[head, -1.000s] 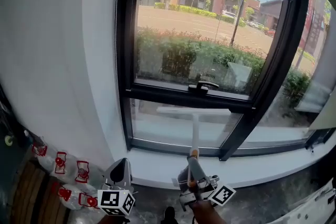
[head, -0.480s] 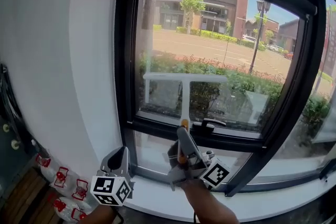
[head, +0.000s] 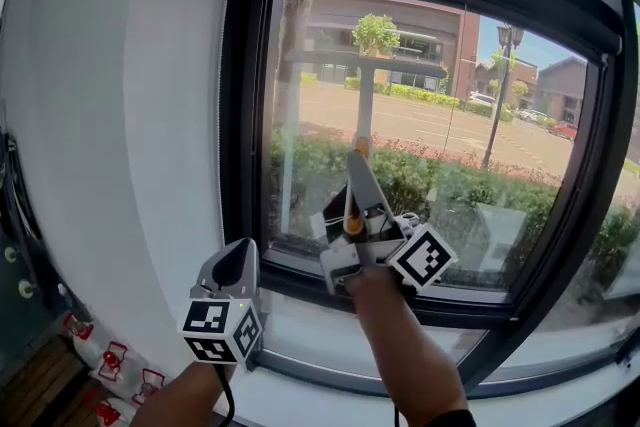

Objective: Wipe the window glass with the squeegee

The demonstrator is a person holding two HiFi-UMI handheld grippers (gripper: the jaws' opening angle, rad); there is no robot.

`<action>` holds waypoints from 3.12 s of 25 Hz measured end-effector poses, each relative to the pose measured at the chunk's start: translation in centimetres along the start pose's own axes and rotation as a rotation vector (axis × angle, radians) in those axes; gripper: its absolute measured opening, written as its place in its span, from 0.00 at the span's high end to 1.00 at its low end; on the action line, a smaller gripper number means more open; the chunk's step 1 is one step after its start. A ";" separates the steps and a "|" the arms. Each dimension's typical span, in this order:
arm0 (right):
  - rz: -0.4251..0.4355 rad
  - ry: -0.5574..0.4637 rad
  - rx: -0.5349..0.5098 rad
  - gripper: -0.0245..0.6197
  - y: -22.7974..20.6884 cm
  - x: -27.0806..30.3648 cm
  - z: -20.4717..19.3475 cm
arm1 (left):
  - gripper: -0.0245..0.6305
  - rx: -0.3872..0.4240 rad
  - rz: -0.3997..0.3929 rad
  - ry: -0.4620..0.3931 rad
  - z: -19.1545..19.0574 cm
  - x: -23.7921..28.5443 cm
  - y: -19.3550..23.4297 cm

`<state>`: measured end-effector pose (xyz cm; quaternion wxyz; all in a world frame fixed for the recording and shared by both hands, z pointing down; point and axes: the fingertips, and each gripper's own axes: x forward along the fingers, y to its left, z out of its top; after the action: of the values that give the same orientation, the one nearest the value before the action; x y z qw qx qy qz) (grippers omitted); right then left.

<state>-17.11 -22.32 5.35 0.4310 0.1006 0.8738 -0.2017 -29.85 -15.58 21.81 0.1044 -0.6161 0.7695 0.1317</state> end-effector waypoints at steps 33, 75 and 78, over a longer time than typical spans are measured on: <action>-0.018 -0.092 -0.099 0.90 -12.8 17.5 1.3 | 0.94 -0.016 -0.098 -0.105 4.0 13.0 6.2; -0.280 -0.079 0.018 0.90 -17.7 -5.0 -13.2 | 0.93 -0.074 -0.083 0.199 -12.7 9.4 5.9; -0.268 -0.085 0.029 0.90 -17.5 -4.4 -12.3 | 0.93 -0.063 -0.093 0.178 -11.3 10.4 5.4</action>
<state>-29.36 -32.66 20.20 0.4355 -0.0197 0.8572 -0.2741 -37.42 -27.76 29.48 0.0221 -0.6635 0.7417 0.0957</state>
